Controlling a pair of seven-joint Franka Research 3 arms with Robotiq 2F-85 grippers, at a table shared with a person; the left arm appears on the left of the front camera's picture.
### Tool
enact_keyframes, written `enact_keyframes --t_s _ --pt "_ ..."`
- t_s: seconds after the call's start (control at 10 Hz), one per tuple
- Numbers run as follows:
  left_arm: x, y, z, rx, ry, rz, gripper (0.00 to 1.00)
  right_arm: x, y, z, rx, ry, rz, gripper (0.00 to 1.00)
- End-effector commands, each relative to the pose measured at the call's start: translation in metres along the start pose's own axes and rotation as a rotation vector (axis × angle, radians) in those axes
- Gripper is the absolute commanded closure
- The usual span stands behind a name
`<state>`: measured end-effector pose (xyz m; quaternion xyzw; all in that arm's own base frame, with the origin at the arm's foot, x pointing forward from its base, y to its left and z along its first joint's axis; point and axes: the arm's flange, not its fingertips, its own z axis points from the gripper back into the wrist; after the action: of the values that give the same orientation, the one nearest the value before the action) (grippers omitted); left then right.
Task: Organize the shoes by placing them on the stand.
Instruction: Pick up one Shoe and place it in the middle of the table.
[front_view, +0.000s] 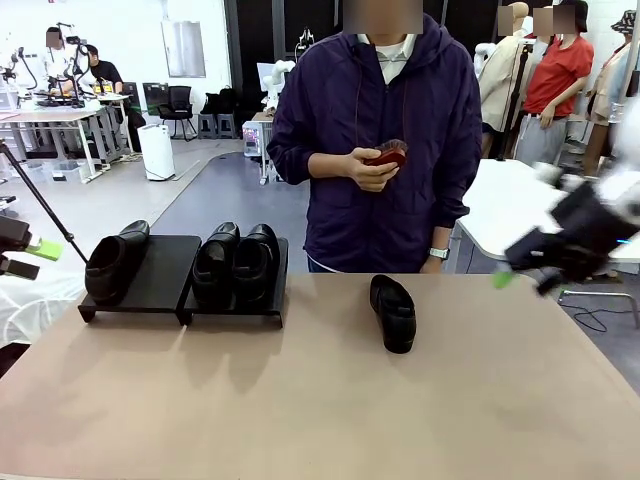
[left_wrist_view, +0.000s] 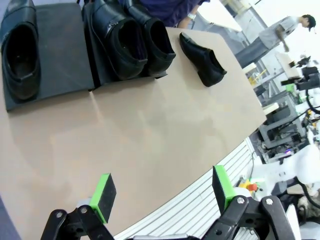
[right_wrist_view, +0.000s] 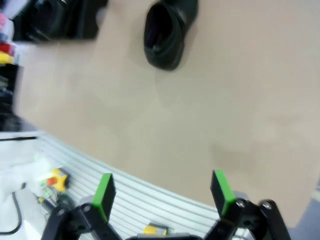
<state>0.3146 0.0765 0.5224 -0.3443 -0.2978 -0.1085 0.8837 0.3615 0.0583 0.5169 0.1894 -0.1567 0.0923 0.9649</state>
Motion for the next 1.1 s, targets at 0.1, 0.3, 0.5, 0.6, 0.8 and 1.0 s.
enact_keyframes --t_s 0.1,0.3,0.5,0.6,0.8,1.0 --pt "-0.003 -0.001 0.001 0.003 0.008 0.006 0.0 0.072 0.102 -0.079 -0.286 0.012 -0.001 0.0" --pt "-0.003 -0.001 0.001 0.003 0.008 0.006 0.0 0.085 0.158 -0.14 -0.371 0.059 0.065 0.0" --pt "-0.003 -0.001 0.001 0.003 0.008 0.006 0.0 0.094 0.166 -0.163 -0.419 0.067 0.038 0.0" --pt "-0.003 -0.001 0.001 0.003 0.008 0.006 0.0 0.088 0.153 -0.14 -0.367 0.051 0.061 0.0" --pt "-0.003 -0.001 0.001 0.003 0.008 0.006 0.0 0.074 0.162 -0.167 -0.372 0.055 0.078 0.0" --pt "-0.003 -0.001 0.001 0.003 0.008 0.006 0.0 0.097 0.157 -0.171 -0.424 0.124 0.041 0.0"
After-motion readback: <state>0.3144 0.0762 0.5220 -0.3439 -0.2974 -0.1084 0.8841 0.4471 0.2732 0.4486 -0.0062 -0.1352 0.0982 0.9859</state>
